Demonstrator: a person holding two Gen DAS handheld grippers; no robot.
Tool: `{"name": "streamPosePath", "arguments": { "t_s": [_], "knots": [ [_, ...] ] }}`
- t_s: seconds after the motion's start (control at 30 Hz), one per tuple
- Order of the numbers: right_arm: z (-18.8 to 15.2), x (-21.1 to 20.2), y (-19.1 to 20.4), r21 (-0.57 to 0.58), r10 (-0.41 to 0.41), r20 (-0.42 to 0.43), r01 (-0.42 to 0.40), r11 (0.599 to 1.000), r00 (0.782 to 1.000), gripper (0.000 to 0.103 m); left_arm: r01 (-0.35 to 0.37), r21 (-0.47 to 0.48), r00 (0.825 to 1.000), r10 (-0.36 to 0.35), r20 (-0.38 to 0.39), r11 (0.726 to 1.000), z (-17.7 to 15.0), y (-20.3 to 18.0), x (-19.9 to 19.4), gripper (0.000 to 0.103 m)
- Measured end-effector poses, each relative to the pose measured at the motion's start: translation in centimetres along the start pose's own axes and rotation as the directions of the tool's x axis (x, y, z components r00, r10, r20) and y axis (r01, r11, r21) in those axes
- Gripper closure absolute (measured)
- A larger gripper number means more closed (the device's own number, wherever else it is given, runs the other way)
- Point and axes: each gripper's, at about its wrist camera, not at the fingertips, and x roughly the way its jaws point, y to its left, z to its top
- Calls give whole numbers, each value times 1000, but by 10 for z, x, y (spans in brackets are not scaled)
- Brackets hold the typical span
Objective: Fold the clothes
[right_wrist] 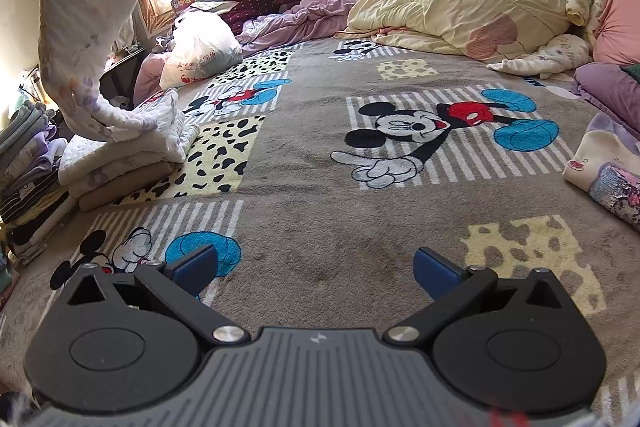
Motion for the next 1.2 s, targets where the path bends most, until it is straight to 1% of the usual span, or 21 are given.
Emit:
{"name": "streamPosePath", "arguments": {
  "t_s": [0.1, 0.17, 0.2, 0.27, 0.3, 0.37, 0.43, 0.5, 0.53, 0.6, 0.7, 0.73, 0.77, 0.9, 1.0, 1.1, 1.2],
  "knots": [
    [-1, -14, -17, 21, -29, 15, 29, 999, 999, 0, 48, -31, 997, -50, -62, 998, -21, -11, -3, 101],
    [-2, -25, -28, 33, -47, 30, 46, 998, 998, 0, 77, -55, 991, -82, -104, 996, -36, -18, -5, 101],
    [-3, -30, -34, 39, -56, 37, 55, 998, 998, 0, 68, -76, 986, -79, -150, 995, -51, -17, -2, 100],
    [-6, -33, -46, 55, -71, 31, 69, 996, 997, 0, 52, -107, 961, -79, -265, 993, -87, -14, 4, 98],
    [-8, -33, -50, 62, -76, 25, 74, 995, 997, 0, 54, -119, 948, -89, -306, 991, -103, -13, 2, 98],
    [-11, -34, -53, 55, -80, 23, 79, 995, 997, 0, 17, -115, 935, -57, -351, 993, -130, -9, -5, 89],
    [-14, -35, -55, 46, -84, 23, 83, 996, 996, 0, -15, -158, 920, -48, -390, 987, -158, 2, -18, 84],
    [-16, -34, -56, 39, -77, 20, 76, 996, 997, 0, -47, -201, 905, -44, -423, 978, -180, 12, -25, 84],
    [-17, -33, -53, 36, -86, 16, 86, 996, 996, 0, -57, -211, 900, -41, -433, 976, -188, 16, -28, 82],
    [-18, -32, -54, 37, -96, 13, 96, 995, 995, 0, -78, -240, 891, -40, -453, 968, -203, 23, -33, 76],
    [-17, -28, -58, 45, -91, -4, 92, 995, 996, 0, -102, -261, 878, -37, -478, 960, -224, 28, -34, 64],
    [-17, -29, -58, 39, -84, -10, 84, 996, 996, 0, -110, -271, 874, -37, -484, 956, -230, 29, -34, 56],
    [-16, -35, -58, 25, -77, -8, 77, 997, 997, 0, -117, -281, 871, -37, -490, 953, -236, 29, -34, 54],
    [-17, -66, -64, -24, -101, 22, 102, 995, 995, 0, -143, -336, 855, -55, -516, 931, -266, 34, -29, 54],
    [-14, -88, -85, -10, -140, 36, 141, 990, 989, 0, -150, -363, 845, -72, -531, 920, -282, 34, -22, 54],
    [-7, -97, -101, -5, -178, 42, 178, 984, 983, 0, -142, -380, 843, -89, -531, 914, -285, 32, -18, 53],
    [0, -83, -108, 5, -159, 20, 159, 987, 987, 0, -139, -389, 840, -100, -534, 911, -288, 29, -16, 49]
  ]
}}
